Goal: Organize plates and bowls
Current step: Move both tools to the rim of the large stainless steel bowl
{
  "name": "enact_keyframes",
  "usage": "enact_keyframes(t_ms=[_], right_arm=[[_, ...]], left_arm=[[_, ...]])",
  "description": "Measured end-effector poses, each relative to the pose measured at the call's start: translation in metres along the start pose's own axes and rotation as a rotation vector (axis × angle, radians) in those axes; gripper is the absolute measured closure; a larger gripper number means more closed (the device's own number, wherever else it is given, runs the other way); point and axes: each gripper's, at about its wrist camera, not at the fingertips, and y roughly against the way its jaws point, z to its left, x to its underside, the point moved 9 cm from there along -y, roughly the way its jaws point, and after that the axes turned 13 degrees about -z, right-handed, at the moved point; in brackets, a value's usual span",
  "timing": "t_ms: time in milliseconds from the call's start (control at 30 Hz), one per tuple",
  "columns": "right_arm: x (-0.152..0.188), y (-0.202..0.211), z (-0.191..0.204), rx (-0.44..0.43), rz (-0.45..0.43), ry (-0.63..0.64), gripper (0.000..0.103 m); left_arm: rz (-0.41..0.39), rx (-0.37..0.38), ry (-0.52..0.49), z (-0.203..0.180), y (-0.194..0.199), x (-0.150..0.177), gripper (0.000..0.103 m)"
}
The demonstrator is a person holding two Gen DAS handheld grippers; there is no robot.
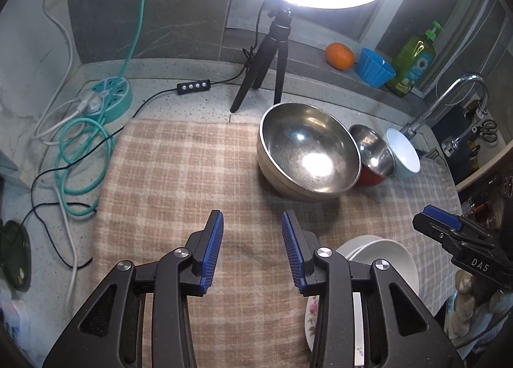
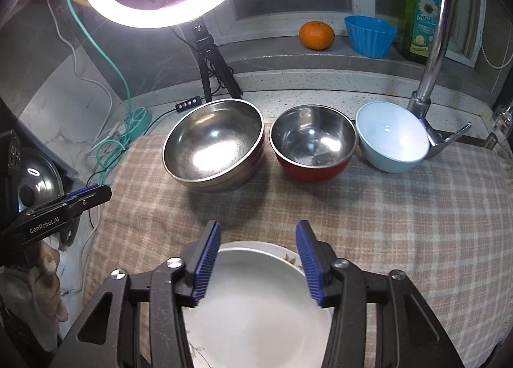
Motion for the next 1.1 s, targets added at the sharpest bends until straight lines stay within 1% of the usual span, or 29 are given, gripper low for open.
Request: enact_keyframes(t_ms=[300, 567, 700, 867, 1100], right_arm=[[-0.017, -0.03, 0.002, -0.046, 0.027, -0.144, 0.054], [-0.024, -0.066, 0.003, -0.048, 0.059, -0.225, 0.054], [-0.027, -0.083, -0.001, -0.049, 0.08, -0.273, 0.06], [-0.028, -0.098, -0.003, -0.046, 0.1, -0.292, 0.063], [-0.025, -0.115, -0.003, -0.044, 0.132, -0.301, 0.072]], left_arm=[[0.026, 0.057, 0.018, -0.001, -0.031, -0.02, 0.066], [0.059, 0.085, 0.021, -0.003, -0.065, -0.035, 0.066], [0.062, 0.083, 0.021, -0.003, -0.079, -0.043, 0.066], [0.076, 0.086, 0.032, -0.001, -0.092, -0.046, 0.066], [0.098, 0.088, 0.027, -0.003, -0.107, -0.045, 0.066]])
